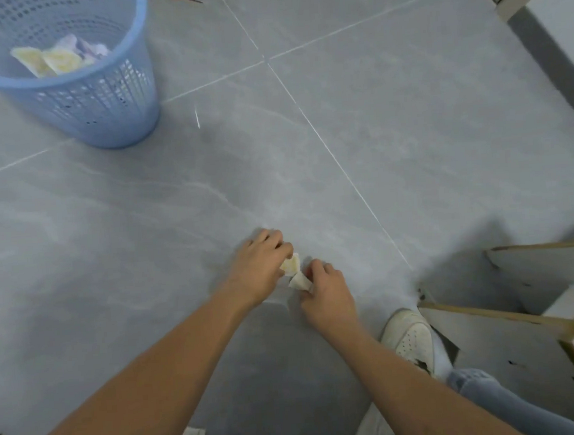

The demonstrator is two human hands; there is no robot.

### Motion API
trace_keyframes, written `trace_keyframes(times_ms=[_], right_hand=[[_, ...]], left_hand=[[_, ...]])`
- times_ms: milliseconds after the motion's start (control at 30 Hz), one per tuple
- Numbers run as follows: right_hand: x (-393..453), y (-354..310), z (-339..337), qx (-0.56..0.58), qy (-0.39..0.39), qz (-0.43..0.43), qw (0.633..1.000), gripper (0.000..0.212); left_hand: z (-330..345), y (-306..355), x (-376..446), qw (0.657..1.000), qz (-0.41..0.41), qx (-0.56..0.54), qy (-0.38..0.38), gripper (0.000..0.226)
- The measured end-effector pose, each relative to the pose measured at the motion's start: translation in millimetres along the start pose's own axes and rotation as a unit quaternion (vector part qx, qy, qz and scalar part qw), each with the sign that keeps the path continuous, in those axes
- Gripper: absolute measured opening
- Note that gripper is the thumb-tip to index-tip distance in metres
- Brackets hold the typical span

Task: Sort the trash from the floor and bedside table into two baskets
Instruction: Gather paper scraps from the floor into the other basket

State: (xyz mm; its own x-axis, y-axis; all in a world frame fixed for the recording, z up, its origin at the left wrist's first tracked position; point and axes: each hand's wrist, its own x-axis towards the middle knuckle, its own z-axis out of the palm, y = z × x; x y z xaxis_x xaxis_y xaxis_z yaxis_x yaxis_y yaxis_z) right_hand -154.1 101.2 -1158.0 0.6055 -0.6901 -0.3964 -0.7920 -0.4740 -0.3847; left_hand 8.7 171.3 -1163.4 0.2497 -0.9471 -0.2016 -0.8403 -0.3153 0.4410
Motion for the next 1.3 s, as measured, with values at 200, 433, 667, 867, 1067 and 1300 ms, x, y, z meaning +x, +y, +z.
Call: trace_keyframes(times_ms=[200,433,667,867,1067,1300], right_hand=[[4.3,-33.5,-7.8,0.102,0.043,-0.031,0.993,0.010],[38.4,-217.1,-78.6,0.262,0.158,-0.175,0.936,0.027],[114.9,-403.4,-146.5,0.262,0.207,-0.298,0.894,0.021],[140.3,-438.1,-153.2,0.058,0.122,-0.284,0.949,0.050],[63.5,-451.8,-110.1,0.082,0.092,-0.358,0.925,0.021],[-100.3,-538.4,-77.1,0.059,-0.026,-0.462,0.885,0.017]], left_hand=[[-6.0,-19.1,-35.8,0.971,-0.139,-0.192,0.014,0.030],[-151.3,-60.8,-103.7,0.902,-0.128,-0.236,0.340,0.028],[-326.0,-152.4,-83.2,0.815,-0.143,-0.203,0.524,0.022],[-357.9,-203.3,-96.1,0.839,-0.246,-0.162,0.457,0.035],[-355.5,-212.1,-221.8,0.871,-0.270,-0.121,0.393,0.015],[-403.7,-204.9,-426.9,0.866,-0.348,-0.122,0.338,0.007]])
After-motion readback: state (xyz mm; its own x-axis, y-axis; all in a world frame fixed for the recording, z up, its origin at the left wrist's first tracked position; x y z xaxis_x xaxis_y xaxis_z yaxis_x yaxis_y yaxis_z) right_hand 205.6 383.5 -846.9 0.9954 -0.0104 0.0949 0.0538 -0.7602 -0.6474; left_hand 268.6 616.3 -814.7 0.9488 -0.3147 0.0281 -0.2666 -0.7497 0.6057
